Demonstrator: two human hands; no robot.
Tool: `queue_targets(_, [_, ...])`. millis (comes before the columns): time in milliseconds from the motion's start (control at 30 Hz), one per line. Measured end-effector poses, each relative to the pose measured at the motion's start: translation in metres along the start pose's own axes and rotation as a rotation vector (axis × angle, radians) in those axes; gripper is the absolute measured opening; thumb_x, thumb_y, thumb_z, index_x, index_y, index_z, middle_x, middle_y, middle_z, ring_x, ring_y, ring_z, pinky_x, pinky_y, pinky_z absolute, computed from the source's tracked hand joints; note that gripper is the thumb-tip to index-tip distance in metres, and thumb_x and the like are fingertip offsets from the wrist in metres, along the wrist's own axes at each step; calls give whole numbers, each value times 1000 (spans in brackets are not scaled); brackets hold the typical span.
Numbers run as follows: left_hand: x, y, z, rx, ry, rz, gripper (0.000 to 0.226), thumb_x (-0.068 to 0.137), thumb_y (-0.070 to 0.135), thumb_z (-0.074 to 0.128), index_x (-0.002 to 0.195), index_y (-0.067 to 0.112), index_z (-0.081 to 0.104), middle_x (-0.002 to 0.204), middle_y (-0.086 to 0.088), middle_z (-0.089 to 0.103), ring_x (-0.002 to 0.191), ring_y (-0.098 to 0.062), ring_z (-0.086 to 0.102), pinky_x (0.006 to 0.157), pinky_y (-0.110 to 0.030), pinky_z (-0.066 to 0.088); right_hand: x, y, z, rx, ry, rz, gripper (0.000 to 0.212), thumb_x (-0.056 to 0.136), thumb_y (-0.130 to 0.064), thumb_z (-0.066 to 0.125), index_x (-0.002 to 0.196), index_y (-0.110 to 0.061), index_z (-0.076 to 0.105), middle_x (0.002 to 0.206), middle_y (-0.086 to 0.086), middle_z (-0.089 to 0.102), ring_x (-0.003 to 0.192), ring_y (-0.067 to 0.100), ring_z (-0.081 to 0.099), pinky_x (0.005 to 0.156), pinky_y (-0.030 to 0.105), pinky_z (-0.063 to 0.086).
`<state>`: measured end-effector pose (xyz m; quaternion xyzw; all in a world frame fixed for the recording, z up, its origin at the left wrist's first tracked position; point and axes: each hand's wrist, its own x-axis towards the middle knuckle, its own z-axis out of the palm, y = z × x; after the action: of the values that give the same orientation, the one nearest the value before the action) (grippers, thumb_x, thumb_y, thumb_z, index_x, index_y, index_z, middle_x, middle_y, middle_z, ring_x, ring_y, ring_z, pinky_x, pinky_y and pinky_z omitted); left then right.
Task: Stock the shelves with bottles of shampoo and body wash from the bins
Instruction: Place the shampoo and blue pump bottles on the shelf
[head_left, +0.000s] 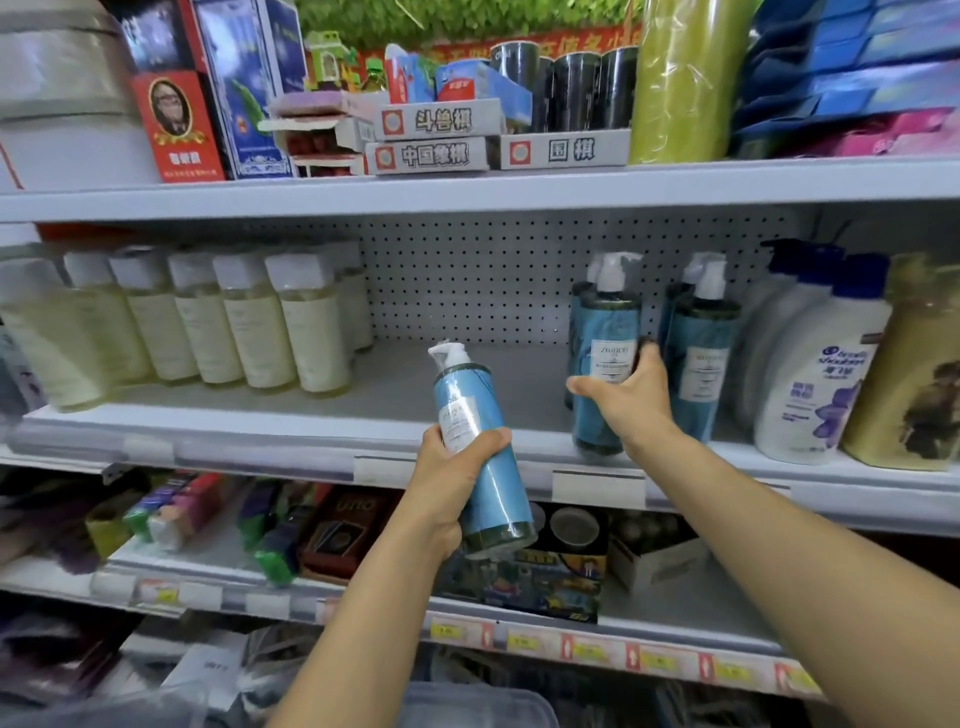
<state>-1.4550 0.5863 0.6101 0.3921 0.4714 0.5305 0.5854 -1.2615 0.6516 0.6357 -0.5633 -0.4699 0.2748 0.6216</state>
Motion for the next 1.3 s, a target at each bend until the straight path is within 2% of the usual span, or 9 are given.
queue_targets(133, [5,1,-3,-7,22,11,51,82,22,79,122,19,48,114,-14,65,89,-27,67,75,-41,60,9,9,2,-9,18,0,67,71,-9,85,117,-22,37,114,1,56,103,19,56,85,31,45])
queue_targets(433, [21,9,2,2,-14,38,54,83,22,78,126,20,46,110,-10,64,85,-24,66,66,-35,57,20,21,9,-88,22,-20,74,72,-5,82,127,-16,34,116,4,56,106,22,57,89,33,47])
queue_targets(633, [30,15,9,-23,-80,13,44,89,20,66,127,16,46,105,-12,62,82,-26,64,66,-37,56,10,23,9,-297,63,-39,79,75,-19,83,133,-8,30,134,11,41,126,27,42,108,41,39])
queue_targets(767, [37,19,9,-21,-118,17,38,90,17,62,125,16,48,108,-14,63,85,-29,64,71,-40,58,-17,23,12,-431,156,-230,85,86,-21,72,149,-7,17,152,12,19,140,25,19,116,38,21])
queue_targets(867, [43,22,8,32,-118,74,41,89,15,66,126,19,48,110,-8,65,91,-25,66,73,-38,57,-37,18,18,-418,220,-486,69,88,-22,67,146,-11,31,147,8,32,135,24,30,112,40,28])
queue_targets(967, [49,28,4,48,-115,128,53,87,10,71,131,21,43,114,-5,65,97,-22,68,77,-38,57,-51,6,29,-418,73,-549,59,86,-47,61,135,-17,46,128,-2,47,118,16,44,103,40,40])
queue_targets(1067, [58,36,1,43,-99,175,62,84,5,74,134,19,41,119,-8,65,100,-24,68,82,-42,59,-60,-4,42,-441,-289,-338,72,75,-64,65,135,-30,44,119,-14,53,107,6,51,98,39,45])
queue_targets(1233, [79,48,9,100,-102,267,56,78,-2,79,123,13,48,109,-3,67,94,-15,69,63,-23,58,-53,3,65,-445,-314,-299,72,75,-44,75,134,-31,37,123,-9,55,109,12,56,91,39,52])
queue_targets(1300, [90,49,15,136,-101,291,61,75,-1,82,122,13,47,108,-2,68,97,-15,68,66,-23,58,-43,5,71,-427,-287,-266,63,80,-33,75,131,-27,38,125,-6,53,113,14,54,92,40,52])
